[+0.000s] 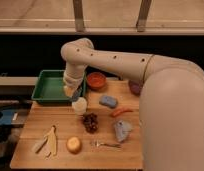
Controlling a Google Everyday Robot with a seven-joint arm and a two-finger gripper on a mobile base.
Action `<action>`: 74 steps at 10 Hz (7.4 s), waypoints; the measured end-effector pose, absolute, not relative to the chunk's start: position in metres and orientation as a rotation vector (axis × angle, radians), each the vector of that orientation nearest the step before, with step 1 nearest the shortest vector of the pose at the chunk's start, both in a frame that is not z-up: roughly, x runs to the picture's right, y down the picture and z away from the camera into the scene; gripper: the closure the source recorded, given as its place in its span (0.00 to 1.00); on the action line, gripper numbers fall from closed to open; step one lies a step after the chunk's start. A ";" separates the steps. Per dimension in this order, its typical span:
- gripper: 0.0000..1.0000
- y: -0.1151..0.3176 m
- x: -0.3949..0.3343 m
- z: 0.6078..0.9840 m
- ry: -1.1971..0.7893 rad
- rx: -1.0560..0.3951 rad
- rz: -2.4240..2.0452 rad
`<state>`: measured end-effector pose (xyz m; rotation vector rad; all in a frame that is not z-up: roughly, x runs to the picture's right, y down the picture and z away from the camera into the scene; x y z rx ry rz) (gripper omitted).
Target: Stack cups into tray
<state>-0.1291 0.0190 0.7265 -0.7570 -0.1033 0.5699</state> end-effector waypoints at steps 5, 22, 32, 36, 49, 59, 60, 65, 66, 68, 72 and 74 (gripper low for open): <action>1.00 0.030 -0.113 0.727 -0.146 -0.755 0.627; 0.56 0.054 -0.120 0.778 -0.130 -0.854 0.627; 0.20 0.044 -0.125 0.759 -0.099 -0.810 0.602; 0.20 0.025 -0.107 0.740 -0.117 -0.728 0.663; 0.20 0.059 -0.090 0.777 -0.102 -0.684 0.862; 0.20 0.064 -0.091 0.810 -0.067 -0.706 0.894; 0.20 0.063 -0.090 0.817 -0.058 -0.711 0.904; 0.20 0.060 -0.067 0.845 0.007 -0.712 0.991; 0.20 0.063 -0.063 0.850 0.023 -0.713 1.007; 0.20 0.068 -0.062 0.855 0.042 -0.720 1.018; 0.32 0.080 -0.071 0.854 0.052 -0.756 1.014; 0.52 0.086 -0.078 0.849 0.052 -0.773 1.001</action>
